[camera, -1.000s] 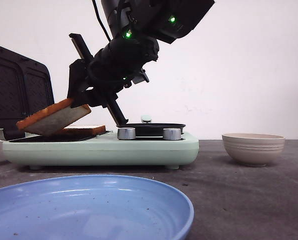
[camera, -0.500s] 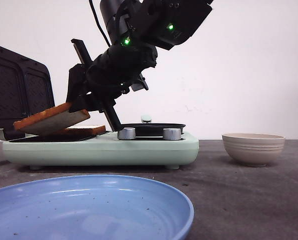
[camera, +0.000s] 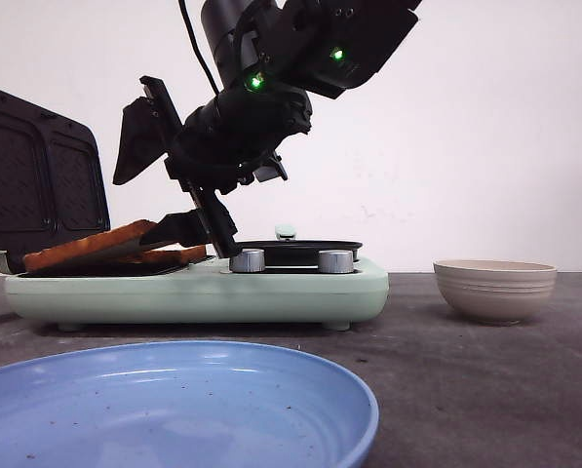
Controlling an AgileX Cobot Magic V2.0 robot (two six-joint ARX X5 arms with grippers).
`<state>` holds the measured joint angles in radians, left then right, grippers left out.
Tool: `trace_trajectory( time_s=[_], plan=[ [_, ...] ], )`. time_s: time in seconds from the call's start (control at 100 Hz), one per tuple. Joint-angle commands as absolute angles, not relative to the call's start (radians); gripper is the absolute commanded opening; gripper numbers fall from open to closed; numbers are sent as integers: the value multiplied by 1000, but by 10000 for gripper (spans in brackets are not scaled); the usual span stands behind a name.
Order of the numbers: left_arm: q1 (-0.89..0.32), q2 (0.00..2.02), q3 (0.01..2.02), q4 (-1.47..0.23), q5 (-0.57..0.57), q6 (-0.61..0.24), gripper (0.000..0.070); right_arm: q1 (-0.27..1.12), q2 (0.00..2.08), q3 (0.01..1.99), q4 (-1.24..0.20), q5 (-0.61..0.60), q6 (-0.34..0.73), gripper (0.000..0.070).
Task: Make breakfast with bread and shrimp
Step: 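Move the bread with the right gripper and lay it in the sandwich maker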
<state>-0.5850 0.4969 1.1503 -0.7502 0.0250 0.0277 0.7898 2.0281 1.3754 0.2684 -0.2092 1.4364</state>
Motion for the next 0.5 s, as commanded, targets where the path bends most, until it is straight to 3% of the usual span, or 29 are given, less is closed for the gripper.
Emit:
trace_trajectory(
  time_s=[0.0,0.2,0.49],
  plan=[
    [-591,500,1164,-732,23,33,0,795,2051,1401,255,-214,1423,444],
    [-591,500,1164,-732,23,33,0,788,2051,1406,181,-213,1369,444],
    [-591,500,1164,-732,22,33,0,757,2044,1425,186,-213,1301,444]
  ],
)
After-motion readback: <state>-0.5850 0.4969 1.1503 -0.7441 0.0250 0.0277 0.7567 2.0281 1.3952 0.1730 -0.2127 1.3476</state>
